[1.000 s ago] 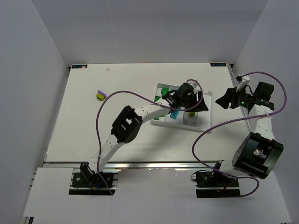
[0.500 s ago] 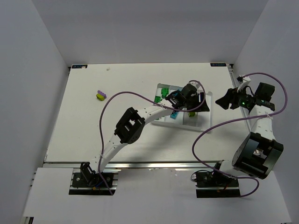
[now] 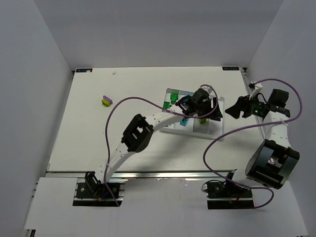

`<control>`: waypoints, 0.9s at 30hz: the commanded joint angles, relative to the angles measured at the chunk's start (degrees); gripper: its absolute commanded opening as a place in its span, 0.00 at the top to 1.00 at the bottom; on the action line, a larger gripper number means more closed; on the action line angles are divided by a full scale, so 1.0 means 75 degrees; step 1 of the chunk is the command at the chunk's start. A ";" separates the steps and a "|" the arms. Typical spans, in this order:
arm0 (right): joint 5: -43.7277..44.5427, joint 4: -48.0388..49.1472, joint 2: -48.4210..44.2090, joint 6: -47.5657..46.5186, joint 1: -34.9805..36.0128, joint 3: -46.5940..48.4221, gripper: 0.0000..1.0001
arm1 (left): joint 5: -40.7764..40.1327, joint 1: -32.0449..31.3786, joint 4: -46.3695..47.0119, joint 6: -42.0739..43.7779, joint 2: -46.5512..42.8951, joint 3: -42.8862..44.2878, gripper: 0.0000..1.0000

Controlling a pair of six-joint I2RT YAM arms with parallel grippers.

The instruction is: Sort the legos into containers by color

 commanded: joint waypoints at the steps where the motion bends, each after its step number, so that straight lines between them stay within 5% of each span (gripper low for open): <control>1: -0.0370 -0.0416 0.0069 -0.0557 -0.0039 0.0090 0.24 | -0.0011 -0.0039 -0.0059 0.0034 -0.0197 0.0248 0.20; 10: -0.0955 -0.1575 0.0338 -0.1636 -0.0039 0.0465 0.12 | -0.0221 -0.0028 -0.0001 0.0045 -0.0407 0.0236 0.18; 15: -0.1296 -0.2455 0.0631 -0.2539 -0.0028 0.0957 0.12 | -0.0748 0.0136 0.0151 0.0174 -0.1308 -0.0347 0.28; 19: -0.1343 -0.2818 0.0702 -0.3112 0.0252 0.1227 0.12 | -0.1077 0.0358 0.0912 0.0221 -0.2757 -0.2244 0.51; 20: -0.1285 -0.2889 0.0714 -0.3462 0.0370 0.1274 0.11 | -0.1124 0.0429 0.1041 0.0221 -0.3053 -0.2654 0.66; 24: -0.0817 -0.3065 0.0562 -0.4341 0.1305 0.1217 0.11 | -0.1393 0.0978 0.1370 0.0291 -0.4553 -0.4819 0.94; 27: -0.1083 -0.3275 0.0409 -0.5557 0.1763 0.0878 0.11 | -0.1406 0.1644 0.1370 0.0303 -0.5748 -0.6202 0.99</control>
